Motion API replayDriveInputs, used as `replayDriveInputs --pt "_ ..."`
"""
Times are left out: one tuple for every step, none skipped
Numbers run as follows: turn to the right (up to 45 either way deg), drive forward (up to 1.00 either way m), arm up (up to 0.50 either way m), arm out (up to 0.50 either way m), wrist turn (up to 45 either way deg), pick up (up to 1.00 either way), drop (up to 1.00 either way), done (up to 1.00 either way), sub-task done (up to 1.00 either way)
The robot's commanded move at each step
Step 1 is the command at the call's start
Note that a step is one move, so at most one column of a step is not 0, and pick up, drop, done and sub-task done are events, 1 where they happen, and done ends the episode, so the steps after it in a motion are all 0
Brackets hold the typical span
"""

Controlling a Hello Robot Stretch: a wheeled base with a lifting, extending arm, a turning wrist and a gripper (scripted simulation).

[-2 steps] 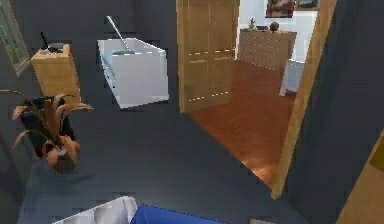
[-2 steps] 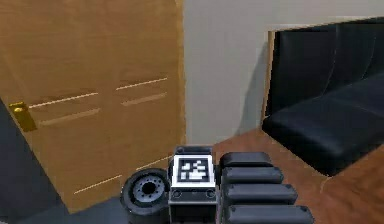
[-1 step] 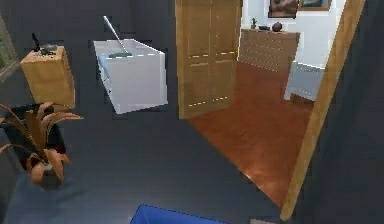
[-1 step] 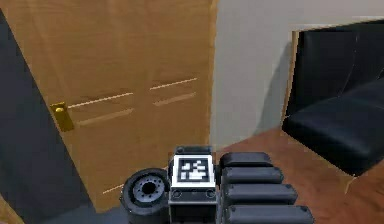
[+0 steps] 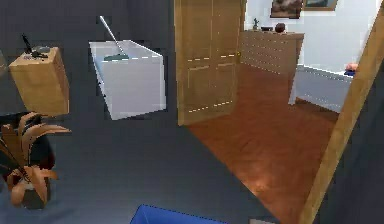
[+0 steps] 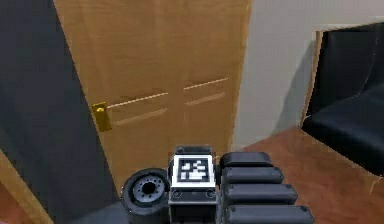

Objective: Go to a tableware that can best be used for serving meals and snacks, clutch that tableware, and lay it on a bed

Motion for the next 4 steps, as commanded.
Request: replayDriveInputs --pt "45.0 0.00 0.00 0.00 0.0 0.00 0.00 0.00 0.00" --pt "0.0 0.60 0.00 0.00 0.0 0.00 0.00 0.00 0.00" --pt "-45.0 0.00 0.00 0.00 0.0 0.00 0.00 0.00 0.00" --pt "-6.0 0.00 0.00 0.00 0.0 0.00 0.00 0.00 0.00"
